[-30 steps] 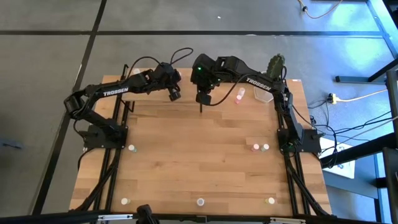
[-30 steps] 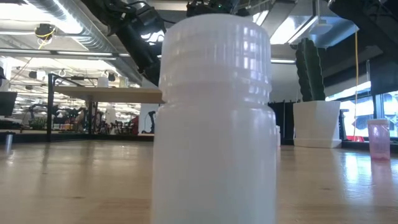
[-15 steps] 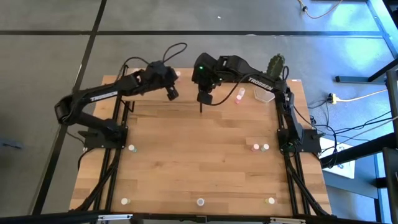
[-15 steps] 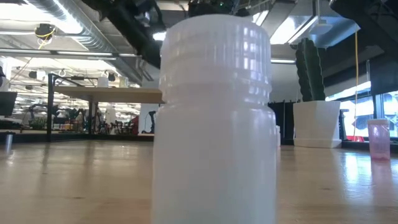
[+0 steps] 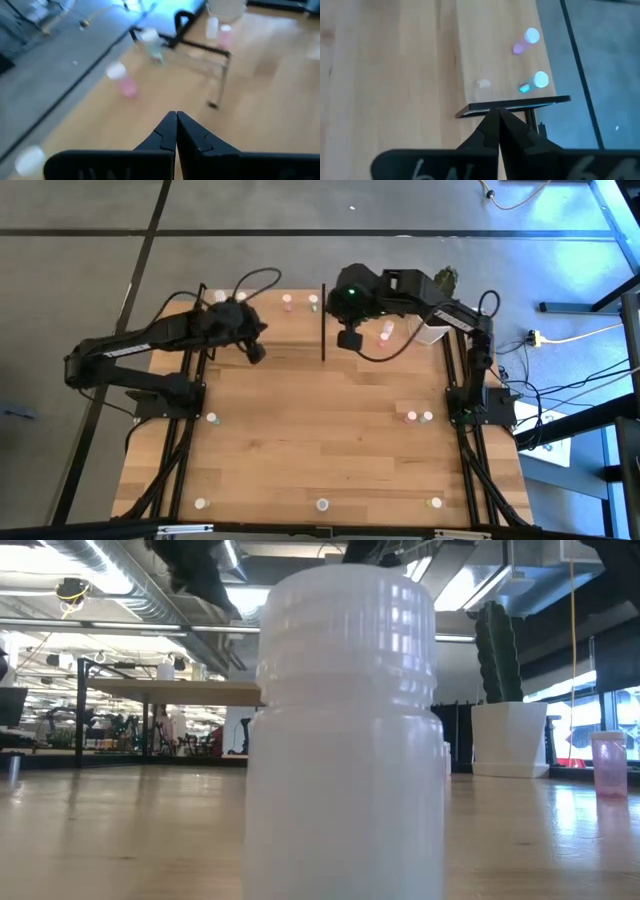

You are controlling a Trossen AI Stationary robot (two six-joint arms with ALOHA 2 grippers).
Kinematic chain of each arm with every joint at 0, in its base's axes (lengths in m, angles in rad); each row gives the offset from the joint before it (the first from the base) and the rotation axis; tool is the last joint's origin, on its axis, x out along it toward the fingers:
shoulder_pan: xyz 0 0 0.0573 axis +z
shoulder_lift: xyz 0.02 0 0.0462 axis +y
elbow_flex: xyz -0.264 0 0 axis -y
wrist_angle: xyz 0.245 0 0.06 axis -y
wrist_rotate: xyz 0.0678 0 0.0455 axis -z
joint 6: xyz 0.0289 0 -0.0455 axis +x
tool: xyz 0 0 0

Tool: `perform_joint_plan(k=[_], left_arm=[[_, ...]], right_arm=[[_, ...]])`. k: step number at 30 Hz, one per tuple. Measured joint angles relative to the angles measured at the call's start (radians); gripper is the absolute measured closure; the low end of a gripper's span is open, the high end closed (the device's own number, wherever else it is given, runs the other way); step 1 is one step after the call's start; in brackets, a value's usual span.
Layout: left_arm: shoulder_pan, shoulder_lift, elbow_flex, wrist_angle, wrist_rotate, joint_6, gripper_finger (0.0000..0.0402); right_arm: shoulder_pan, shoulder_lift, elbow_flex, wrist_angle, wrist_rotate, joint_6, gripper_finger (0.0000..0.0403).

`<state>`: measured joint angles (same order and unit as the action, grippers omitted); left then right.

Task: Pick and place medicine bottles onto shelf by color
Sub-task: Put the left green pill bottle on the shelf

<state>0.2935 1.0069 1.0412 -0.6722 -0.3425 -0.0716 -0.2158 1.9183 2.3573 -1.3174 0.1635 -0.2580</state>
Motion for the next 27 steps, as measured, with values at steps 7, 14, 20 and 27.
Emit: perform_joint_plan(k=[7, 14, 20, 27], left_arm=[[-0.197, -0.021, 0.0, -0.225, -0.009, -0.274, 0.0402], [-0.425, -0.02, 0.0, -0.405, 0.024, -0.628, 0.0402], [-0.602, -0.019, 0.0, -0.541, 0.117, -0.909, 0.0402], [-0.774, -0.019, 0.0, -0.635, 0.175, -0.988, 0.0402]], right_arm=[[0.06, -0.058, 0.0, -0.101, -0.034, -0.005, 0.04], [0.119, -0.092, -0.039, -0.129, -0.159, -0.012, 0.0399], [0.187, -0.105, -0.047, -0.126, -0.155, -0.012, 0.0399], [0.269, -0.103, -0.047, -0.095, -0.156, 0.01, 0.0398]])
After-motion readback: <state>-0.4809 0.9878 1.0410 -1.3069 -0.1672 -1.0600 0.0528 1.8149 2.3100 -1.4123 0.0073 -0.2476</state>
